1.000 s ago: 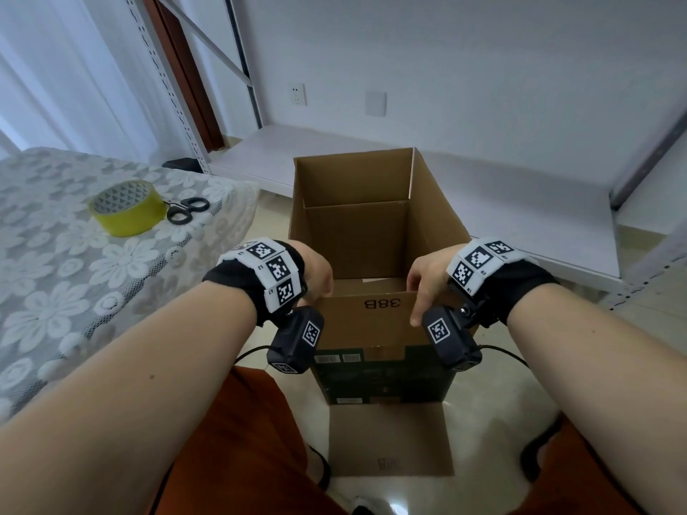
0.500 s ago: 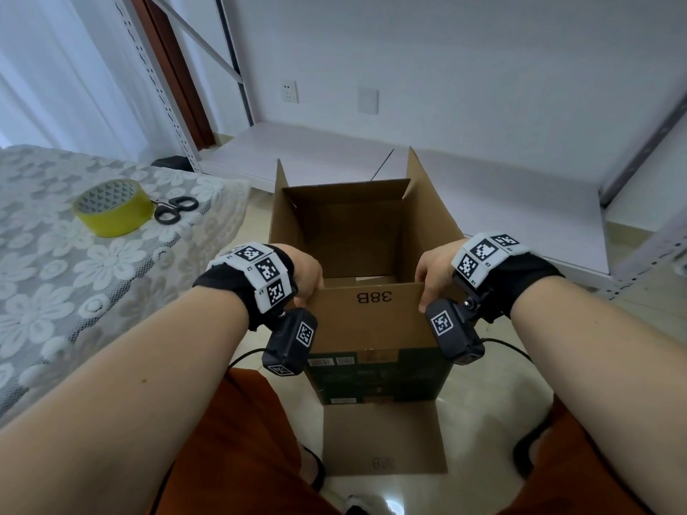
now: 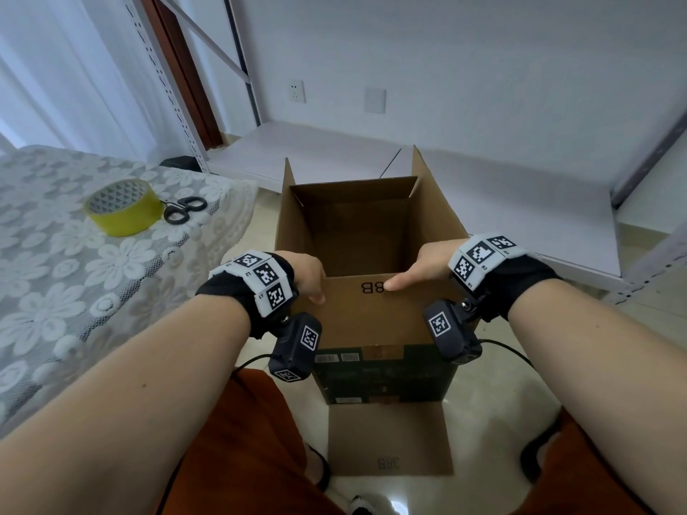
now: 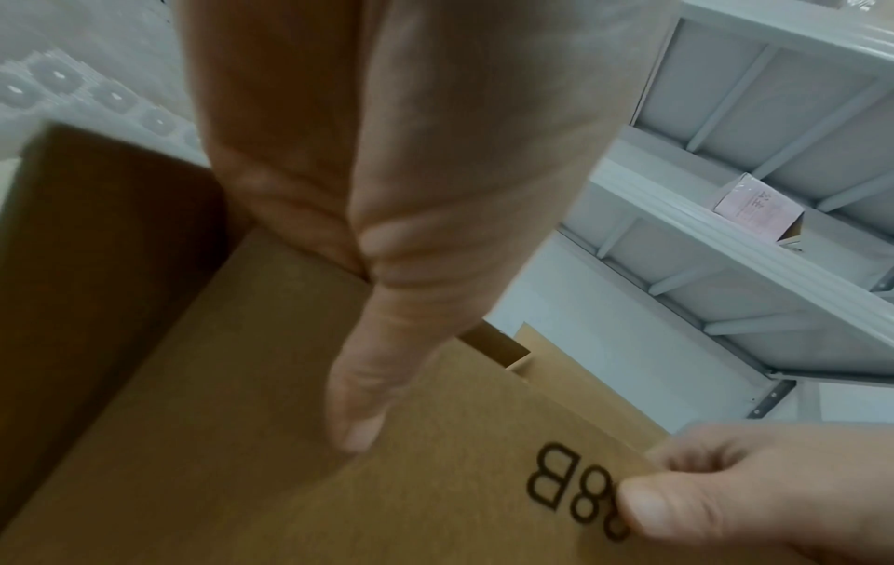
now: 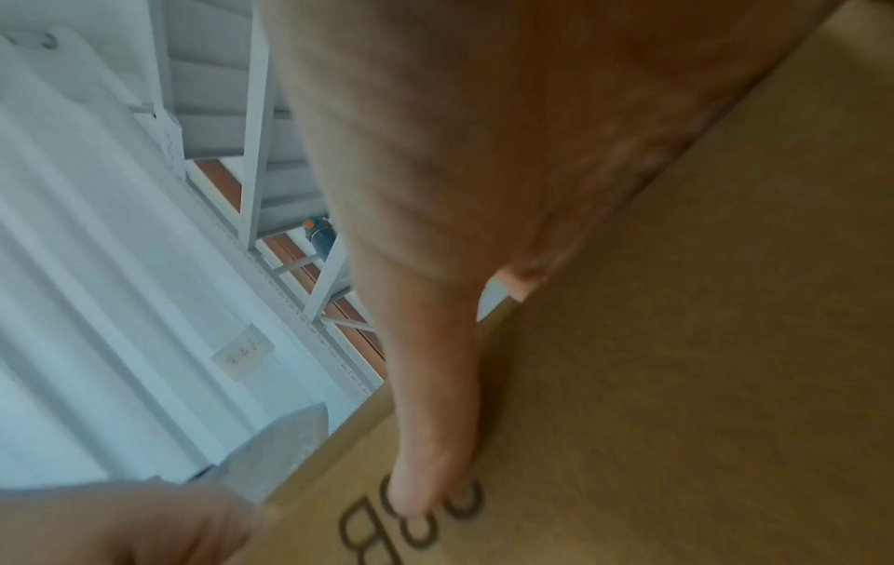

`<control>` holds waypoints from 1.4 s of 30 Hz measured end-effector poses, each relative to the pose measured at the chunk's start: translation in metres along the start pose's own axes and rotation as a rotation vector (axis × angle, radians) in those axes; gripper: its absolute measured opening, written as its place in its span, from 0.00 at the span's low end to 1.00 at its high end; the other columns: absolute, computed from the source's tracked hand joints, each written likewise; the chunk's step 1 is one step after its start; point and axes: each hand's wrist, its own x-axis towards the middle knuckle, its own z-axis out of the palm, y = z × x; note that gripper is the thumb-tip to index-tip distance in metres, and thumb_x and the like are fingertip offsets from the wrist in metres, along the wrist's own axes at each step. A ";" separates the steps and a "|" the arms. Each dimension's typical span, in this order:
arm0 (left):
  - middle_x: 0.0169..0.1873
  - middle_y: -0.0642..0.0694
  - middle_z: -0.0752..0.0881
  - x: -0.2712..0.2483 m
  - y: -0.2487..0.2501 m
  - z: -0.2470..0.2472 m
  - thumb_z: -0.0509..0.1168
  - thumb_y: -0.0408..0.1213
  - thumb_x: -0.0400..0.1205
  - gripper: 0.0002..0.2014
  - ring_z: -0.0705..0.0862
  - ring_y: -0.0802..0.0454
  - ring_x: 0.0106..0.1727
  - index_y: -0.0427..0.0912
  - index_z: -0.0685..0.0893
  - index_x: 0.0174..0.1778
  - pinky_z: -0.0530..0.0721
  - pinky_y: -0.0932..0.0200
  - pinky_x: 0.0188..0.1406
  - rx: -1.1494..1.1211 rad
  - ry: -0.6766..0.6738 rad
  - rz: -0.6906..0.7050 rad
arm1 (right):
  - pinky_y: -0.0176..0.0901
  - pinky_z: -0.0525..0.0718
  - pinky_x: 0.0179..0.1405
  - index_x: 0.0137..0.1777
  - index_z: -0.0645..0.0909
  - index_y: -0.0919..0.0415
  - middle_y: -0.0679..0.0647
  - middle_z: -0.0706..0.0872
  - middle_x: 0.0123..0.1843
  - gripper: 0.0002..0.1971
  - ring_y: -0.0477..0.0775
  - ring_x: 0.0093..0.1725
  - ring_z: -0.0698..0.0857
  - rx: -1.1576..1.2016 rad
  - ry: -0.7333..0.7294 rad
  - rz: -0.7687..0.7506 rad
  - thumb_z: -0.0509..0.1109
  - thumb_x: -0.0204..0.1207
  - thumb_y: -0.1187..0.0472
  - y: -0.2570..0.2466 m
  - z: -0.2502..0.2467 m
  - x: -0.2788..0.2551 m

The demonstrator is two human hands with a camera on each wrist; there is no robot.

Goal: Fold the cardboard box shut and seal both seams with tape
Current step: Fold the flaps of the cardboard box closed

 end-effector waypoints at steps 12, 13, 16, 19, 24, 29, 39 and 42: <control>0.71 0.39 0.72 0.014 0.010 0.012 0.66 0.39 0.82 0.26 0.75 0.41 0.70 0.41 0.70 0.76 0.77 0.47 0.69 -0.054 0.269 -0.046 | 0.51 0.78 0.54 0.55 0.77 0.57 0.53 0.82 0.47 0.25 0.57 0.51 0.82 -0.394 0.483 -0.006 0.73 0.69 0.39 -0.001 0.016 -0.003; 0.72 0.39 0.71 0.015 0.010 0.011 0.66 0.38 0.82 0.26 0.74 0.40 0.71 0.42 0.70 0.76 0.76 0.47 0.70 -0.033 0.273 -0.047 | 0.51 0.77 0.54 0.59 0.76 0.57 0.55 0.80 0.54 0.25 0.58 0.56 0.80 -0.432 0.540 -0.052 0.75 0.70 0.43 -0.002 0.019 -0.002; 0.75 0.40 0.69 0.015 0.010 0.009 0.64 0.37 0.81 0.25 0.66 0.42 0.78 0.46 0.72 0.76 0.60 0.44 0.80 0.077 0.285 -0.042 | 0.46 0.78 0.42 0.61 0.73 0.59 0.58 0.75 0.58 0.19 0.58 0.50 0.79 -0.392 0.622 -0.212 0.74 0.74 0.61 -0.008 0.028 0.002; 0.79 0.41 0.65 0.011 0.010 0.007 0.63 0.35 0.81 0.25 0.56 0.44 0.82 0.53 0.72 0.75 0.46 0.36 0.81 0.113 0.300 -0.054 | 0.47 0.82 0.38 0.59 0.74 0.60 0.58 0.74 0.57 0.13 0.57 0.42 0.82 -0.313 0.608 -0.294 0.69 0.76 0.67 -0.013 0.032 0.006; 0.79 0.43 0.65 0.007 0.005 0.007 0.63 0.31 0.82 0.30 0.69 0.43 0.77 0.52 0.64 0.81 0.71 0.48 0.74 -0.066 0.246 0.037 | 0.47 0.81 0.44 0.60 0.76 0.61 0.58 0.78 0.58 0.11 0.59 0.49 0.83 -0.232 0.602 -0.314 0.65 0.79 0.70 -0.013 0.042 0.015; 0.75 0.44 0.72 0.011 0.006 0.009 0.60 0.30 0.83 0.29 0.73 0.44 0.74 0.54 0.64 0.80 0.73 0.49 0.73 -0.085 0.250 0.034 | 0.50 0.83 0.51 0.63 0.73 0.60 0.58 0.77 0.60 0.15 0.58 0.55 0.80 -0.102 0.573 -0.291 0.65 0.78 0.71 -0.012 0.052 0.028; 0.84 0.41 0.43 0.020 0.003 0.017 0.62 0.29 0.82 0.29 0.41 0.41 0.84 0.55 0.68 0.78 0.50 0.42 0.82 -0.144 0.407 0.039 | 0.50 0.78 0.64 0.73 0.71 0.61 0.61 0.65 0.73 0.26 0.61 0.69 0.72 -0.182 0.408 -0.205 0.70 0.74 0.68 -0.013 0.057 0.040; 0.84 0.42 0.38 0.025 -0.001 0.016 0.63 0.29 0.81 0.30 0.36 0.41 0.84 0.54 0.67 0.79 0.51 0.42 0.82 -0.113 0.461 0.020 | 0.52 0.79 0.60 0.70 0.74 0.58 0.60 0.60 0.73 0.25 0.63 0.67 0.69 -0.218 0.429 -0.227 0.72 0.73 0.67 -0.019 0.062 0.039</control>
